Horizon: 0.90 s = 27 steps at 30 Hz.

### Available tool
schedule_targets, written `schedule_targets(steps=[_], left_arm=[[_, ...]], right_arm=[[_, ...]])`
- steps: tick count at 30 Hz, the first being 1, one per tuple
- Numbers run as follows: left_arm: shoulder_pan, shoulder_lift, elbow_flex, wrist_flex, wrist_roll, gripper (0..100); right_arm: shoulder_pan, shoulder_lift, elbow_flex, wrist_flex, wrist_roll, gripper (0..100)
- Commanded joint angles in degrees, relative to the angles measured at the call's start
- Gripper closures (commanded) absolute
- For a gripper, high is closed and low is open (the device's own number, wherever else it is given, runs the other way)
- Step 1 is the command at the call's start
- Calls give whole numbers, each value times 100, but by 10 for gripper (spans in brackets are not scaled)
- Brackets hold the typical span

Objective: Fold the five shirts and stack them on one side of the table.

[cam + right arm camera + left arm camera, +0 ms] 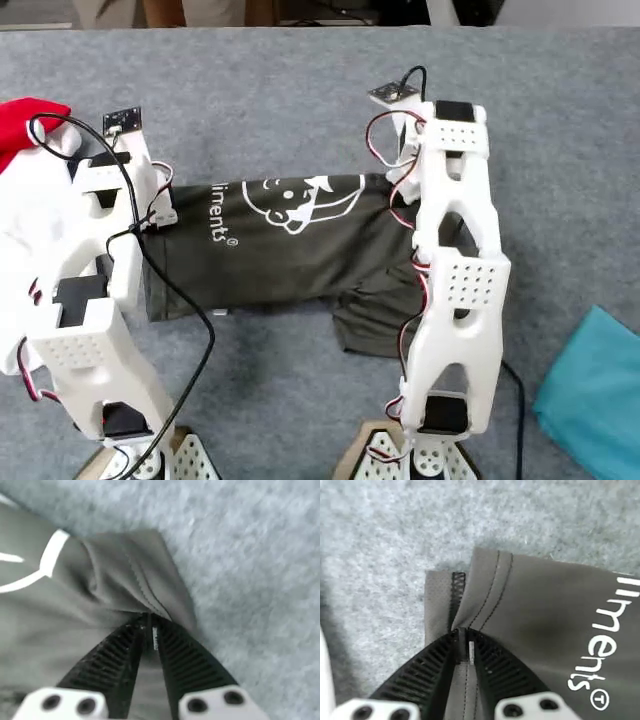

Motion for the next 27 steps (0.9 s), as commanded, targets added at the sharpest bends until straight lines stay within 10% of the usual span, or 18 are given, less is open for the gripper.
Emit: schedule_targets(steps=[1, 27], left_arm=[[-44, -48, -343, 334, 35, 981], [229, 927, -3455, 2259, 35, 981]], right_arm=[[-145, -541, -444, 431, 79, 994], [-681, 1543, -2598, 308, 202, 993]])
